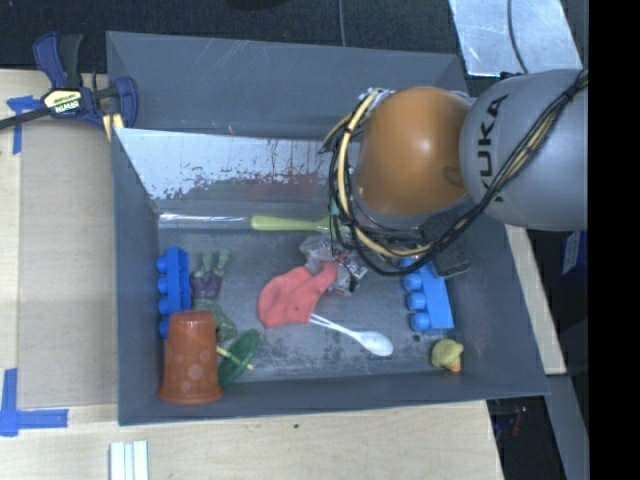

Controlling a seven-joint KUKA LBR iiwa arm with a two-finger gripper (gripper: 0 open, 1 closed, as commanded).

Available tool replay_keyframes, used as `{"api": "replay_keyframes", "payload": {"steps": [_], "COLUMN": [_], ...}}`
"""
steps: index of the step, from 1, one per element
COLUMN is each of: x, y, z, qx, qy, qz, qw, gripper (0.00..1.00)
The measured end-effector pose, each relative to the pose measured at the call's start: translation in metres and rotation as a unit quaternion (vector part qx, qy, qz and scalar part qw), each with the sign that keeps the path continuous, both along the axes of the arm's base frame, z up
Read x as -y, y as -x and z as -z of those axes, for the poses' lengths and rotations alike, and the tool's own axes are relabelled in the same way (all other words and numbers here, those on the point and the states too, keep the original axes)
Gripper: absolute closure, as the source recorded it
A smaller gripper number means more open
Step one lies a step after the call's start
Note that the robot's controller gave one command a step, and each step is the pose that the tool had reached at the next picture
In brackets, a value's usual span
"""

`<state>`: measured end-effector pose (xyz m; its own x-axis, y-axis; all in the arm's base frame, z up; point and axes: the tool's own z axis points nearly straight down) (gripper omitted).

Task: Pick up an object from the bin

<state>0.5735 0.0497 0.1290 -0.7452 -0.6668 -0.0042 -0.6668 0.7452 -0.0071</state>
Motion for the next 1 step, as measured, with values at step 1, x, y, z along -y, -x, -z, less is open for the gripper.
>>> {"api": "replay_keyframes", "payload": {"steps": [1], "x": [-0.0632], "y": [-0.0343], "z": [-0.0581], "qx": [-0.0009], "qy": [0.000], "qz": [-0.047], "qw": [0.9989], "gripper": [1.00]}}
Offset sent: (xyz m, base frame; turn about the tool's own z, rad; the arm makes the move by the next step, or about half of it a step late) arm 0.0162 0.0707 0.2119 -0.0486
